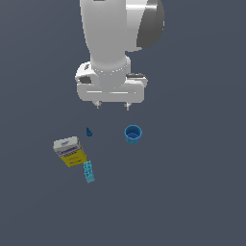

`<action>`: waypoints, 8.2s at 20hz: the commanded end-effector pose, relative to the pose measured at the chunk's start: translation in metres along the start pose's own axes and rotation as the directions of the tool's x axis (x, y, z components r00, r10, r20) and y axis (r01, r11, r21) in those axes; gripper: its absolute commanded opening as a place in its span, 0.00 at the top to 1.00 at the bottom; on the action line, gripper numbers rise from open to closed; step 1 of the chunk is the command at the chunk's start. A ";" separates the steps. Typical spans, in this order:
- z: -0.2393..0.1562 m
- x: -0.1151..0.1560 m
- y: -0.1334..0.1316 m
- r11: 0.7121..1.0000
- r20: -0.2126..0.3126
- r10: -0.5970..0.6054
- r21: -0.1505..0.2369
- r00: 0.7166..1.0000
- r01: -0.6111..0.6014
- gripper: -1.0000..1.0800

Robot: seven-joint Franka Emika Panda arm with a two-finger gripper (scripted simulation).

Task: Pick up a designated object from a clutter of objects.

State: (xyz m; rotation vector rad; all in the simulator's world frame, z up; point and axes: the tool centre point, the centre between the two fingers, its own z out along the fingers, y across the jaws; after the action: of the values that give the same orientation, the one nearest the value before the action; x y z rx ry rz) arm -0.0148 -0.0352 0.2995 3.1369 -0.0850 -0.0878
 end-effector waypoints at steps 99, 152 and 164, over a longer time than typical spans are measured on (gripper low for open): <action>0.258 -0.058 0.162 0.208 -0.008 0.978 0.055 0.208 -0.977 1.00; -0.031 -0.103 -0.197 0.208 -0.011 0.978 0.055 0.208 -0.977 1.00; -0.084 -0.105 -0.263 0.208 -0.008 0.978 0.055 0.208 -0.977 1.00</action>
State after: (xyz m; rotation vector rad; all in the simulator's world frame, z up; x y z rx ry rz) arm -0.1009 0.2282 0.3837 2.3885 -2.0410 -0.0001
